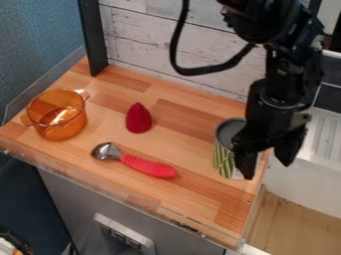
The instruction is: Move the can to the top left of the table
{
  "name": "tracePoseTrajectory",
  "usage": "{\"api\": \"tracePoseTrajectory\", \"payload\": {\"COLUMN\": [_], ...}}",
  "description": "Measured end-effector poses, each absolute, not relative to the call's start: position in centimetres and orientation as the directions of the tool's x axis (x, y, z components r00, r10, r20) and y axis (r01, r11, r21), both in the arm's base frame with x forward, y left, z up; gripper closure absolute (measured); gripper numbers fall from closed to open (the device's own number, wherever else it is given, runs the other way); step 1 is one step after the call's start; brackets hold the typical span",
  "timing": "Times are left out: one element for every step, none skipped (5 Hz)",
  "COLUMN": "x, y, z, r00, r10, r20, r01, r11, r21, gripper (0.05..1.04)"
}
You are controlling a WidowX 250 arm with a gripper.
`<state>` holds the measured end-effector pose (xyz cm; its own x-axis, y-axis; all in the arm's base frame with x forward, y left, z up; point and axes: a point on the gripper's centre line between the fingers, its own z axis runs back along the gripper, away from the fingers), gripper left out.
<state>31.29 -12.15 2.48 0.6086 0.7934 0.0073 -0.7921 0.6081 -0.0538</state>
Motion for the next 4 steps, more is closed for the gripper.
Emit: {"api": "tracePoseTrajectory", "payload": {"x": [31.8, 32.5, 33.1, 33.7], "y": [-10.9, -9.5, -8.3, -6.4], "z": [2.5, 1.8, 1.5, 1.5], "r00": [0.570, 0.536, 0.503, 0.458], "r10": [0.821, 0.844, 0.863, 0.887], "r20": [0.022, 0.026, 0.036, 0.061], "r01": [-0.820, -0.843, -0.863, -0.887], "r11": [0.570, 0.536, 0.504, 0.460], "r21": [-0.051, -0.034, -0.029, -0.027], "gripper": [0.083, 0.083, 0.083, 0.083]}}
